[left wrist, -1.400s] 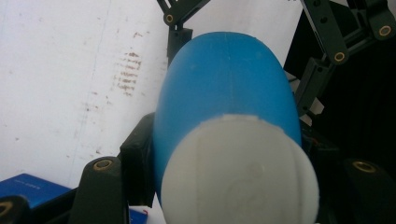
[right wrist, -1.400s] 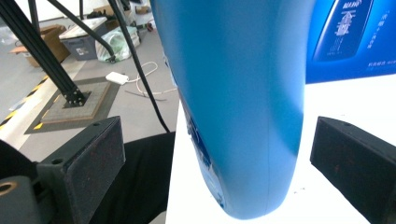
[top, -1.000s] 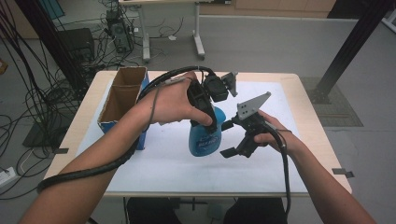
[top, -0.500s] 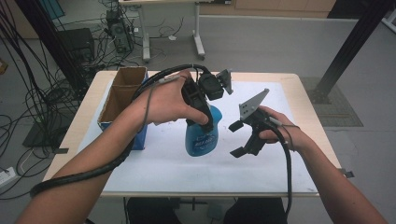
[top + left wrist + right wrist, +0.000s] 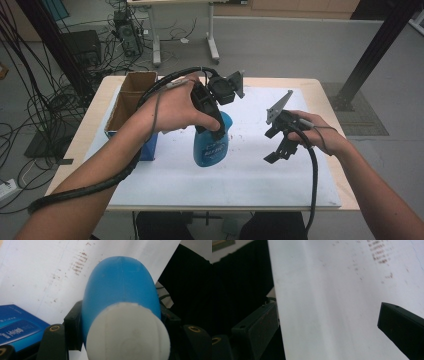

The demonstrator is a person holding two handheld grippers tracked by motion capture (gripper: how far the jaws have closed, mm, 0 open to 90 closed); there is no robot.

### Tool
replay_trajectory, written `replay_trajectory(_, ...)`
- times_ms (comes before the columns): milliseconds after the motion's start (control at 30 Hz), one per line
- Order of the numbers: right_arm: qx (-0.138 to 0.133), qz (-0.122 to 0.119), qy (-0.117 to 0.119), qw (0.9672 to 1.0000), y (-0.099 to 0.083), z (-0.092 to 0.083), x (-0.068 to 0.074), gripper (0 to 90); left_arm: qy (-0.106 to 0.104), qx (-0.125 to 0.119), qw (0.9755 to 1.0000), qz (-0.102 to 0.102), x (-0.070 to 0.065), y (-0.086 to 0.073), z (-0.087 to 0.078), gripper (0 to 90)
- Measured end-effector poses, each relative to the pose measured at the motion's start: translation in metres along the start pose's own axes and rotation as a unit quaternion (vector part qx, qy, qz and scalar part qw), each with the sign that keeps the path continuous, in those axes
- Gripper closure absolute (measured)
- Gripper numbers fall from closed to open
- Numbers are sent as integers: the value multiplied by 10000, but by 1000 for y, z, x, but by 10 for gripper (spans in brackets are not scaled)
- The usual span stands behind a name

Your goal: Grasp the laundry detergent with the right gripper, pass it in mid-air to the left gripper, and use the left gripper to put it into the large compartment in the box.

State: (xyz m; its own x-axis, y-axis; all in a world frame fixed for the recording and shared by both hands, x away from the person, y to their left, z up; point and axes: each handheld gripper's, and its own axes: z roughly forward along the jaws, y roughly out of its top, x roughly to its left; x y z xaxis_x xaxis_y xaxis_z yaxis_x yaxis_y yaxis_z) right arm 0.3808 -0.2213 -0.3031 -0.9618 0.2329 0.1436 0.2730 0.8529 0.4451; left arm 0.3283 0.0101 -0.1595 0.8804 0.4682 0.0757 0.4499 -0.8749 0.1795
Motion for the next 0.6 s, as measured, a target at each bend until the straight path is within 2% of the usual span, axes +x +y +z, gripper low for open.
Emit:
replay_trajectory(167, 346, 211, -200, 9990, -3, -3, -11, 39, 20, -8, 9999, -156, 4, 0, -5, 378)
replay_trajectory(200, 379, 257, -245, 9987, -3, -3, -13, 40, 29, 22, 9999, -140, 4, 0, -5, 378)
replay_trajectory(367, 515, 484, -328, 9970, -4, -8, -25, 39, 84, 39, 9994, -330, 8, 0, -13, 378)
replay_trajectory(600, 786, 885, -427, 9921, -3, -5, -44, 36, 181, 77, 9981, -582, 15, -1, -21, 378)
